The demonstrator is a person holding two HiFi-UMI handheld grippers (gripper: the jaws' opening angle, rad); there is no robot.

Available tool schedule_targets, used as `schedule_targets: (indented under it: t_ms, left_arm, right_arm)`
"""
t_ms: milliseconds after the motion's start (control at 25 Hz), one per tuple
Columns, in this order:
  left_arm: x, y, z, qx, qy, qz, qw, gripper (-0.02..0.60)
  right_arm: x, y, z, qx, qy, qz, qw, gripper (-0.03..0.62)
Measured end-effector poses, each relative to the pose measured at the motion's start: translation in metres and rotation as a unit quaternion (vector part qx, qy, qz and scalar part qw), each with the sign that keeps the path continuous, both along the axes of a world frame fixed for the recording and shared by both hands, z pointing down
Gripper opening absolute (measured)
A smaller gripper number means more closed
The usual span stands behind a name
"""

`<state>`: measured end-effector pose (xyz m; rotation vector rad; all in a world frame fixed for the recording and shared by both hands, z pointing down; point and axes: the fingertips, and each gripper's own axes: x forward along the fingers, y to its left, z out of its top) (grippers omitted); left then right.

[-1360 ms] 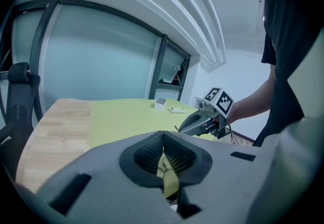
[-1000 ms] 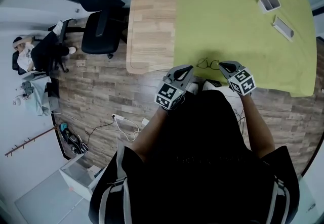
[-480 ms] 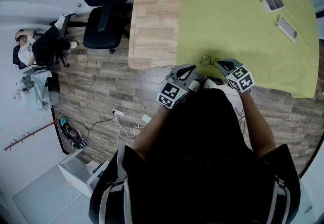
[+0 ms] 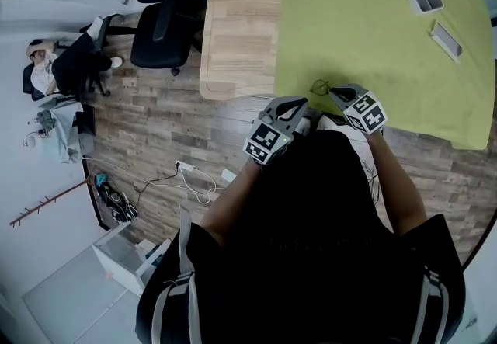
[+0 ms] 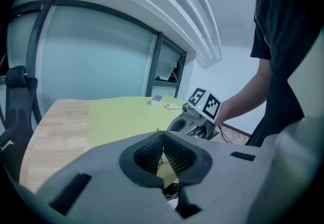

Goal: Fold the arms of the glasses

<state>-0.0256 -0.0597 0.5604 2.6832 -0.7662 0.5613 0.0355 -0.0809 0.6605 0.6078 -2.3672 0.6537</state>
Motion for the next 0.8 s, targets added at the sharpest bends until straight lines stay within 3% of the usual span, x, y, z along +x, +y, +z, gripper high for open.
schedule_targets:
  t_ms: [800]
  left_arm:
    - [-0.019,0.01,0.002,-0.019,-0.013,-0.028,0.9994,0.019]
  right_arm:
    - [-0.031,0.002,0.033,-0.016,0.015,-0.054,0.998,0.032]
